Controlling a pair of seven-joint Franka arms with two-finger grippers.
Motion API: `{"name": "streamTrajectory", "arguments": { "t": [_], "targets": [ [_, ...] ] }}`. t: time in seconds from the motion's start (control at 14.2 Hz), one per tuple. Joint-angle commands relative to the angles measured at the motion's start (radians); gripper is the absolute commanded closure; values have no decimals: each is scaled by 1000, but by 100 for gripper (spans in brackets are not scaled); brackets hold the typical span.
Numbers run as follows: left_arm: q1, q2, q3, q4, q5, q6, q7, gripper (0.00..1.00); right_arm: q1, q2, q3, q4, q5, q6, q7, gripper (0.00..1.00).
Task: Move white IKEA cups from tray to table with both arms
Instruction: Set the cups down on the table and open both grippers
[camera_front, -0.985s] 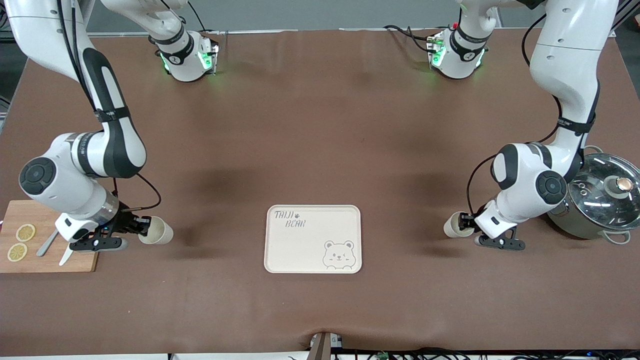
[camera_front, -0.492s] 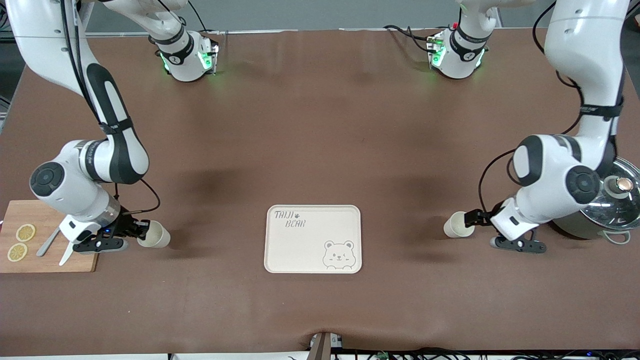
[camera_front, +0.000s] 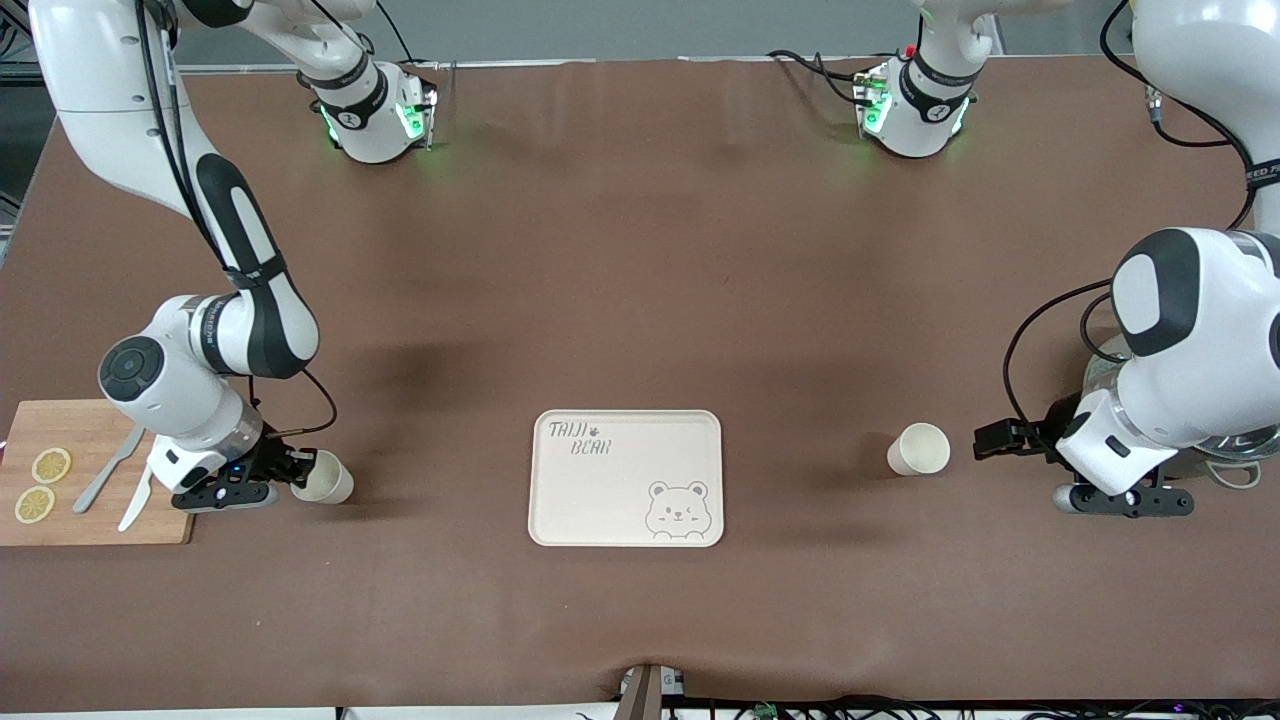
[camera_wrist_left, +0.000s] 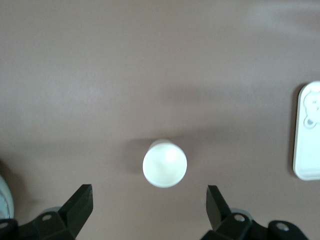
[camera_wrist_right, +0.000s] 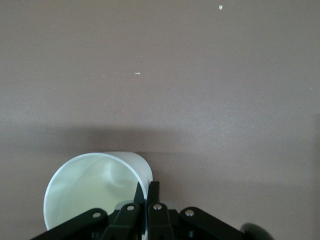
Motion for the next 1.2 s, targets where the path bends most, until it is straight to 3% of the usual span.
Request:
{"name": "streamTrajectory", "arguments": {
  "t": [0.0, 0.07, 0.14, 0.42, 0.77, 0.98, 1.13],
  "targets": [
    [-3, -17, -3, 62, 23, -101, -10, 0, -6, -2, 6, -2, 6, 17, -16, 100],
    [-4, -29, -6, 62, 25, -109, -12, 0, -6, -2, 6, 1, 5, 16, -16, 63],
    [-7, -43, -8, 62, 32, -111, -13, 0, -9, -2, 6, 9, 5, 7, -14, 1],
    [-50, -83, -8, 62, 69, -164, -55, 0, -15, -12, 3, 33, 5, -36, -28, 0],
    [-78, -118, -11, 62, 63, -203, -64, 0, -83, -80, 1, 325, 3, -607, -29, 0],
    [-98, -233, -6, 53, 54, -221, -61, 0, -120, -216, 0, 347, 3, -806, -29, 0],
    [-95, -302, -6, 40, 54, -305, -46, 0, -123, -316, -2, 343, -4, -941, -25, 0]
  ]
}}
